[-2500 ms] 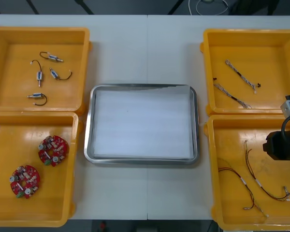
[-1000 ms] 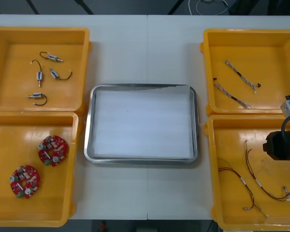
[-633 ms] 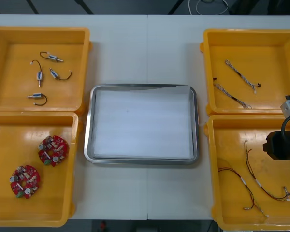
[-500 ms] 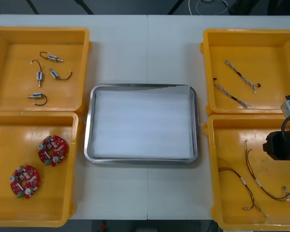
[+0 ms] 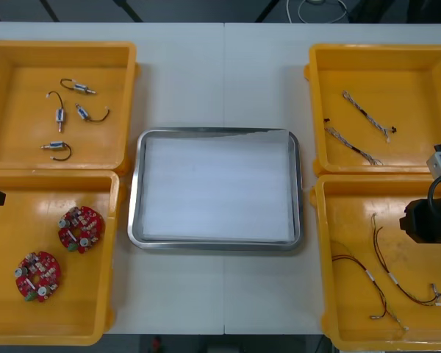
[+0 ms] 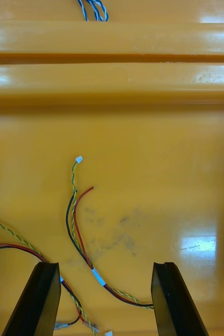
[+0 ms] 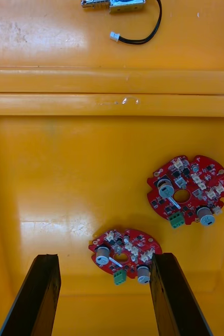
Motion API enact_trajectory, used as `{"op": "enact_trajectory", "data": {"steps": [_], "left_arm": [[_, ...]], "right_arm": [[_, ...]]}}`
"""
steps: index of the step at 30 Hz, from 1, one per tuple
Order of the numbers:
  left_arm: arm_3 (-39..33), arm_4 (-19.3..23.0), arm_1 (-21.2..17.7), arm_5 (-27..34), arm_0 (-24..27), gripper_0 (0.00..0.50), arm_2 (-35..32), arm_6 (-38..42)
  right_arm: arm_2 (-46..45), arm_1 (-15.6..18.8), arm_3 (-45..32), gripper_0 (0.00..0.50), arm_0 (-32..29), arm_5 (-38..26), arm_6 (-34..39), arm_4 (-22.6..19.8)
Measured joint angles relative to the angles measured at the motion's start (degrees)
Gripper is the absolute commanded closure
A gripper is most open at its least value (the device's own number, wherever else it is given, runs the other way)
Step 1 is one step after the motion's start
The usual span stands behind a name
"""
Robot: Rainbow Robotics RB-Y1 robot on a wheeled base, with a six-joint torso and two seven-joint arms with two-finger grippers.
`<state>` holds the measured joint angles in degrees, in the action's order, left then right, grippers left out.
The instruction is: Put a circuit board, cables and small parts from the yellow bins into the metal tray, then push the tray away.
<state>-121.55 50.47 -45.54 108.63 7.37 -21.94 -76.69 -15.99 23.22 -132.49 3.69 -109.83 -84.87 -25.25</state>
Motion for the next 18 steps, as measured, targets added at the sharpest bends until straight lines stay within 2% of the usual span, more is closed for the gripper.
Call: {"op": "enact_trajectory", "data": {"steps": [3,9,18], "left_arm": [[0.00,-0.05,0.02,0.40,0.07,0.000,0.00,0.00],[0.00,0.04,0.03,-0.17,-0.02,0.000,-0.02,0.00],[-0.08,0.52,0.04,-8.23,-4.63,0.000,-0.14,0.00]], "right_arm": [[-0.03,0.02,-0.11,0.000,0.16,0.00,0.00,-0.23],[-0.28,0.02,-0.34,0.000,-0.47,0.00,0.00,-3.56],[-0.40,0.41,-3.45,0.000,-5.90,0.00,-0.01,-4.82]]}}
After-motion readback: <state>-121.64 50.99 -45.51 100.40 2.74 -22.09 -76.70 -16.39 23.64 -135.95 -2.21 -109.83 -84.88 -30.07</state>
